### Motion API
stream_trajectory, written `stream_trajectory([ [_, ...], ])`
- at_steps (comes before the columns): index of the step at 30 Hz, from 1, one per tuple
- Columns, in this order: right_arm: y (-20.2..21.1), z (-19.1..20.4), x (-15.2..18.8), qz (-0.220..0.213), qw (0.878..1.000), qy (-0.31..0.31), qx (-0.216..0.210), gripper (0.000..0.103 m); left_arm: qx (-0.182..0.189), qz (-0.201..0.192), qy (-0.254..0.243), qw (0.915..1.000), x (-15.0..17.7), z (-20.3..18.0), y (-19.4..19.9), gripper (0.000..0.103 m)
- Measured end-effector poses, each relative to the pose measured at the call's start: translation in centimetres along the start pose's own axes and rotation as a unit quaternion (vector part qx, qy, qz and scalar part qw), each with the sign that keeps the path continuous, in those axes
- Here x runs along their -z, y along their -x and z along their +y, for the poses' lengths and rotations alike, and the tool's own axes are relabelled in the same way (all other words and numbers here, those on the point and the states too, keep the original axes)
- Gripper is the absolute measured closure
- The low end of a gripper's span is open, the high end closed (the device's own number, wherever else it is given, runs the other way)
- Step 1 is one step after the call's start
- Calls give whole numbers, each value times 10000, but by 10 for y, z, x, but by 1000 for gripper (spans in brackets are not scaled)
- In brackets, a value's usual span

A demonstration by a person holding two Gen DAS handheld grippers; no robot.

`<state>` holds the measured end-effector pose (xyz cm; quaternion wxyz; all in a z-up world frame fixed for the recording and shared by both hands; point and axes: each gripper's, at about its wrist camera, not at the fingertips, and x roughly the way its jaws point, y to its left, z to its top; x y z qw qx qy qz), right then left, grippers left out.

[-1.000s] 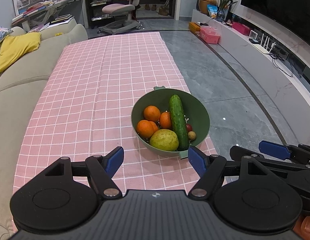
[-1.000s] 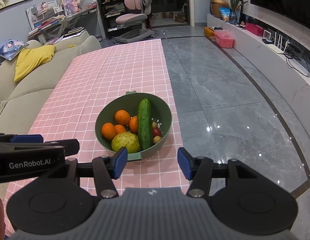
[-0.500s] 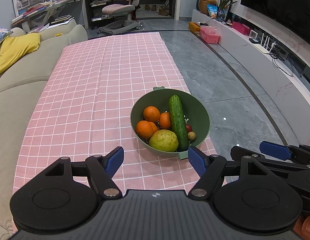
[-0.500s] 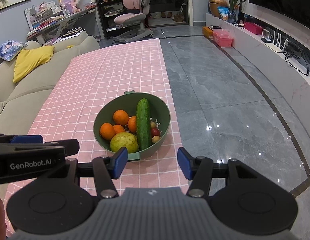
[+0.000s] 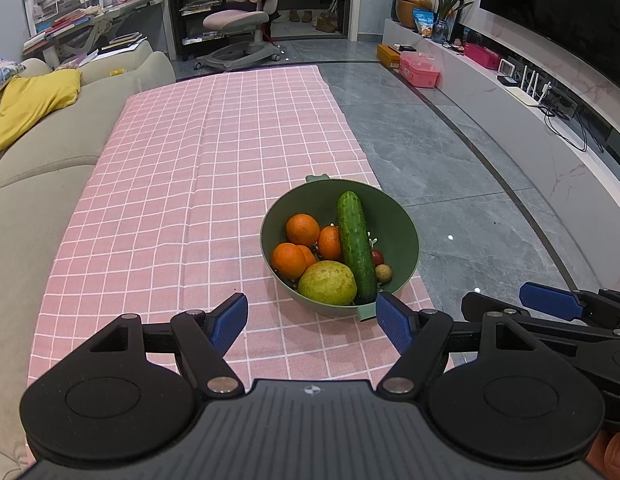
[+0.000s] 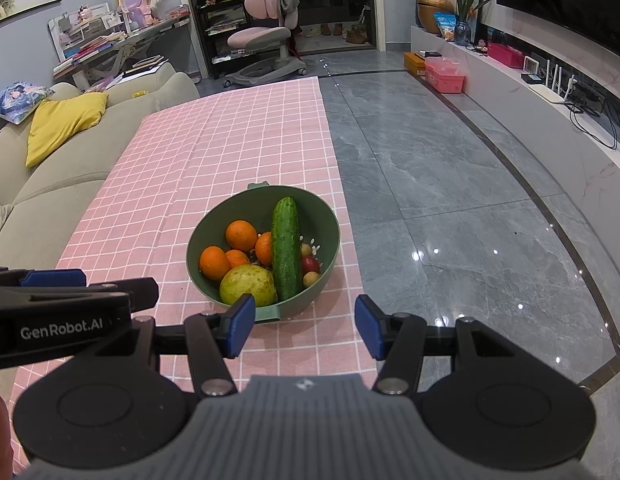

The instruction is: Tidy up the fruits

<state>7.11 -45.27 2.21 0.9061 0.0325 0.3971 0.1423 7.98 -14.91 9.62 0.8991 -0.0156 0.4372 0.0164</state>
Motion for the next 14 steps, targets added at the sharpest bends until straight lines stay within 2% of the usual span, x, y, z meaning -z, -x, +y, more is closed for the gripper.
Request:
stream_trajectory([
  [14,0,0,-1,-2,10000,-34,14,50,-18,-139,-141,9998,0,-3,1,18],
])
